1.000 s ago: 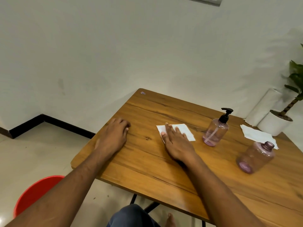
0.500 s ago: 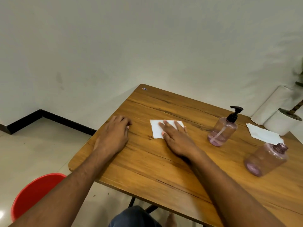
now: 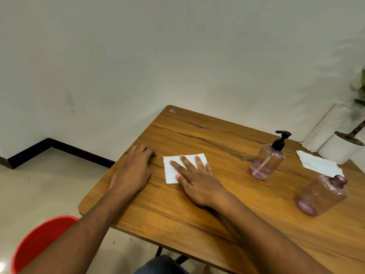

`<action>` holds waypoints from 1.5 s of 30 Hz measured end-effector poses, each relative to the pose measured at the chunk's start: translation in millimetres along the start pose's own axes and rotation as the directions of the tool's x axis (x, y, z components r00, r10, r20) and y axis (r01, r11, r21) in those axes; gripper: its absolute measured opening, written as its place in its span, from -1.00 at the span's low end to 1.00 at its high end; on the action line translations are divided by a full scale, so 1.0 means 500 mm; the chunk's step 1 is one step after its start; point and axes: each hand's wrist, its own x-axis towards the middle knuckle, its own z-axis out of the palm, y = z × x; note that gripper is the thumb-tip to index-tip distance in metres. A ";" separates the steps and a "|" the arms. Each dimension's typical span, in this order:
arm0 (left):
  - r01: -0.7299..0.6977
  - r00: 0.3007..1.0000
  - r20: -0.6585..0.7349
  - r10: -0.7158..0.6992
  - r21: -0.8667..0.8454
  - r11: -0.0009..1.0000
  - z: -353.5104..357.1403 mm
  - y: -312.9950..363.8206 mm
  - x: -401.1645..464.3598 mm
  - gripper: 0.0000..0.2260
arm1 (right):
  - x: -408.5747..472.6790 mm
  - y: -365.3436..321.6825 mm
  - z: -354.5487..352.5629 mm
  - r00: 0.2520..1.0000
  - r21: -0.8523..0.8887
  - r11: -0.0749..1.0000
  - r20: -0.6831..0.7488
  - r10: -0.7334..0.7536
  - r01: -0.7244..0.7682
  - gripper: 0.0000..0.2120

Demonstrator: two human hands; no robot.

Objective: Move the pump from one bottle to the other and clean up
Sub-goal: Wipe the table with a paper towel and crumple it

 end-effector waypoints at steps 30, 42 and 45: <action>0.005 1.000 0.014 -0.004 -0.046 0.999 -0.005 -0.003 0.001 -0.74 | 0.105 0.014 -0.011 0.974 0.005 0.989 -0.168 0.149 -0.150 -0.41; -0.007 1.000 0.030 0.008 -0.021 1.000 -0.005 0.000 0.004 -0.75 | 0.020 0.127 -0.038 0.956 -0.015 0.956 -0.002 0.294 -0.294 -0.44; -0.003 0.999 0.041 0.005 -0.051 0.999 -0.004 -0.006 0.002 -0.76 | 0.092 0.090 -0.045 0.960 0.035 0.960 0.005 0.279 -0.279 -0.44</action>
